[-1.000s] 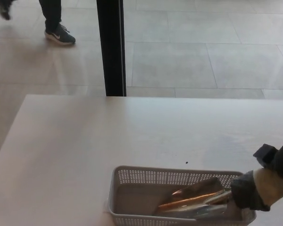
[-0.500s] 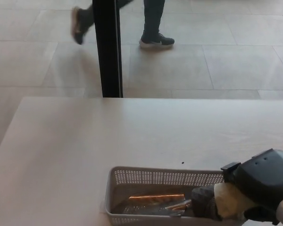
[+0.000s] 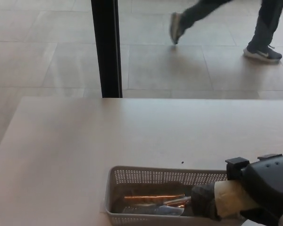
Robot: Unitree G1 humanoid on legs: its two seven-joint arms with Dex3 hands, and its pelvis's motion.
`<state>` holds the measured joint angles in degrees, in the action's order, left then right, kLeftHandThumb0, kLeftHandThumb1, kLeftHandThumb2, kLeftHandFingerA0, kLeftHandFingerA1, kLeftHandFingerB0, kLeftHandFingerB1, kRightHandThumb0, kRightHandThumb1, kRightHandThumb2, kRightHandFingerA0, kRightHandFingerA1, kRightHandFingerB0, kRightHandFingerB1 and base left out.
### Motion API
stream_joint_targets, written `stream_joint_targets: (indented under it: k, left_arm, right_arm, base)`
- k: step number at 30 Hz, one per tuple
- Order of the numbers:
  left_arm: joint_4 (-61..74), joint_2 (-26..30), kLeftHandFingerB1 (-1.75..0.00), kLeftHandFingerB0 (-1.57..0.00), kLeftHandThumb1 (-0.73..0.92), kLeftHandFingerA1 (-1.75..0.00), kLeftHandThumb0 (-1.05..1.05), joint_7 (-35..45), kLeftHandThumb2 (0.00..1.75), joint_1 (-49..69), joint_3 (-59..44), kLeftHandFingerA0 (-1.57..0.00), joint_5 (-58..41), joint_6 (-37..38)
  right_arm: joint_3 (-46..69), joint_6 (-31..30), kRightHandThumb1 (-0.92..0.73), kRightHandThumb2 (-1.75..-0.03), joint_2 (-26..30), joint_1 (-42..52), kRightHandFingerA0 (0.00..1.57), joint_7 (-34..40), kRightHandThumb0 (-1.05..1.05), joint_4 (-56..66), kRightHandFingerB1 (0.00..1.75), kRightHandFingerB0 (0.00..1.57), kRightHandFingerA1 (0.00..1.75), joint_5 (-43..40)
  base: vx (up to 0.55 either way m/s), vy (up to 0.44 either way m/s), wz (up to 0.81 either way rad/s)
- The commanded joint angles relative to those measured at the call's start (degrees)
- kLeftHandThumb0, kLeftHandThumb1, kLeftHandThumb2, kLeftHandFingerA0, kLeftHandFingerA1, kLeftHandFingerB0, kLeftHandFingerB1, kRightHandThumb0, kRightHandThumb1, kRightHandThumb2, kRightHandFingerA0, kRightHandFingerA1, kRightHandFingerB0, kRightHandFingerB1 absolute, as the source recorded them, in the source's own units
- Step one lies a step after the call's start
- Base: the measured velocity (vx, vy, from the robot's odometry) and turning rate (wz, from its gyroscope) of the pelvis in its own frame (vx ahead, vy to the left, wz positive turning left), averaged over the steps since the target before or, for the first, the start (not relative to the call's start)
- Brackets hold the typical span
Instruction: A garden tool is kept on the righthand side and a container is kept on the lefthand side on a desk infront of the robot. the robot uses its right hand to pick up the garden tool and makes a scooping motion inside the container
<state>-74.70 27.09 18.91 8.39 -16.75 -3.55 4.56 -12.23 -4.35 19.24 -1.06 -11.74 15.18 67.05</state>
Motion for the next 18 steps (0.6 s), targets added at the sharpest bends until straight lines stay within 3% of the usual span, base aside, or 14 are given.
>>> stream_joint_targets:
  k: [1, 3, 4, 6, 7, 9, 10, 11, 12, 13, 14, 16, 17, 18]
  left_arm:
    - [0.6, 0.8, -1.03, -0.77, -0.01, -1.22, -0.87, -0.6, 1.15, 0.9, 0.2, -1.00, 0.0, -0.2]
    - [0.9, 1.0, -1.03, -0.78, -0.03, -1.19, -0.87, -1.1, 1.12, 1.1, 1.2, -0.98, 0.9, 0.4]
    - [0.8, 1.0, -1.03, -0.72, -0.07, -1.16, -0.76, -0.7, 1.12, 0.9, 0.8, -0.78, 0.5, -0.1]
    - [0.5, 0.9, -0.98, -0.72, -0.04, -1.09, -0.76, -0.8, 1.08, 0.8, 0.8, -0.77, 0.5, 0.0]
    - [0.5, 0.9, -0.98, -0.72, -0.04, -1.09, -0.76, -0.9, 1.08, 0.8, 0.8, -0.77, 0.5, 0.0]
    - [0.8, 0.9, -1.03, -0.78, -0.03, -1.22, -0.92, -1.4, 1.13, 0.9, 1.2, -0.97, 0.9, 0.2]
    - [0.7, 0.9, -1.00, -0.76, -0.04, -1.13, -0.83, -1.8, 1.10, 0.9, 1.5, -0.87, 1.1, 0.2]
    - [0.6, 0.7, -1.01, -0.78, -0.06, -1.18, -0.64, -1.2, 1.08, 0.7, 0.2, -0.95, -0.3, -0.5]
    - [0.7, 0.8, -1.02, -0.76, -0.08, -1.14, -0.78, -1.2, 1.10, 0.8, 0.4, -0.86, -0.1, -0.3]
    - [0.8, 0.8, -1.02, -0.76, -0.08, -1.14, -0.78, -1.3, 1.10, 0.8, 0.7, -0.86, 0.2, -0.1]
    - [1.0, 1.2, -1.05, -0.80, -0.03, -1.23, -0.83, -1.0, 1.14, 1.4, 1.4, -0.98, 0.9, 0.9]
    - [0.9, 1.2, -1.04, -0.82, -0.03, -1.21, -0.84, -1.3, 1.14, 1.4, 1.5, -0.98, 1.0, 0.7]
    - [0.6, 1.0, -1.07, -0.74, -0.03, -1.28, -0.95, -0.9, 1.21, 1.3, 0.8, -0.92, 0.2, 0.3]
    - [0.3, 0.8, -1.03, -0.66, -0.03, -1.23, -0.98, -0.6, 1.18, 1.3, 0.4, -0.78, -0.2, -0.1]
  right_arm:
    - [7.9, 8.6, -0.56, -1.15, -5.1, 2.9, 0.90, 10.5, -0.35, -1.4, 1.64, 0.68, 1.75, -22.1]
    - [10.1, 10.2, -0.55, -1.12, -5.5, 2.1, 0.88, 12.5, -0.34, -2.0, 1.63, 0.71, 1.75, -23.3]
    - [12.7, 9.0, -0.53, -1.15, -6.8, 1.2, 0.91, 12.0, -0.34, -1.3, 1.62, 0.72, 1.75, -25.6]
    - [16.5, 7.9, -0.50, -1.20, -7.6, -0.7, 0.93, 11.0, -0.34, -0.5, 1.65, 0.71, 1.75, -28.4]
    - [17.0, 8.0, -0.50, -1.20, -7.7, -1.0, 0.93, 11.1, -0.34, -0.5, 1.65, 0.71, 1.75, -28.6]
    - [20.4, 9.1, -0.47, -1.24, -8.2, -3.0, 0.95, 12.2, -0.30, -1.6, 1.61, 0.76, 1.75, -31.7]
    - [22.4, 9.1, -0.47, -1.24, -8.3, -4.2, 0.95, 12.0, -0.27, -1.8, 1.60, 0.76, 1.75, -33.5]
    - [23.2, 9.6, -0.44, -1.26, -8.4, -4.7, 0.94, 12.7, -0.25, -2.3, 1.59, 0.76, 1.75, -34.1]
    - [25.2, 8.7, -0.42, -1.29, -9.0, -5.9, 0.93, 12.5, -0.22, -2.3, 1.56, 0.76, 1.75, -35.7]
    - [26.1, 8.4, -0.42, -1.29, -9.3, -6.4, 0.93, 12.2, -0.22, -2.3, 1.56, 0.76, 1.75, -36.4]
    - [26.9, 7.9, -0.42, -1.29, -9.9, -7.1, 0.92, 12.3, -0.20, -2.5, 1.56, 0.76, 1.75, -36.9]
    - [28.2, 7.6, -0.43, -1.28, -10.2, -7.8, 0.89, 11.6, -0.16, -2.6, 1.55, 0.74, 1.75, -38.4]
    - [29.7, 7.8, -0.46, -1.19, -10.0, -8.9, 1.18, 11.6, -0.15, -3.6, 1.25, 0.88, 1.45, -39.9]
    - [31.0, 8.2, -0.47, -1.22, -9.3, -9.9, 0.86, 12.2, -0.04, -4.9, 1.51, 0.69, 1.75, -40.1]
  base:
    - [0.00, 0.000, 0.00]
    - [0.00, 0.000, 0.00]
    - [0.00, 0.000, 0.00]
    - [0.00, 0.000, 0.00]
    - [0.00, 0.000, 0.00]
    - [0.00, 0.000, 0.00]
    - [0.00, 0.000, 0.00]
    - [0.00, 0.000, 0.00]
    - [0.00, 0.000, 0.00]
    - [0.00, 0.000, 0.00]
    - [0.00, 0.000, 0.00]
    - [0.00, 0.000, 0.00]
    - [0.00, 0.000, 0.00]
    - [0.00, 0.000, 0.00]
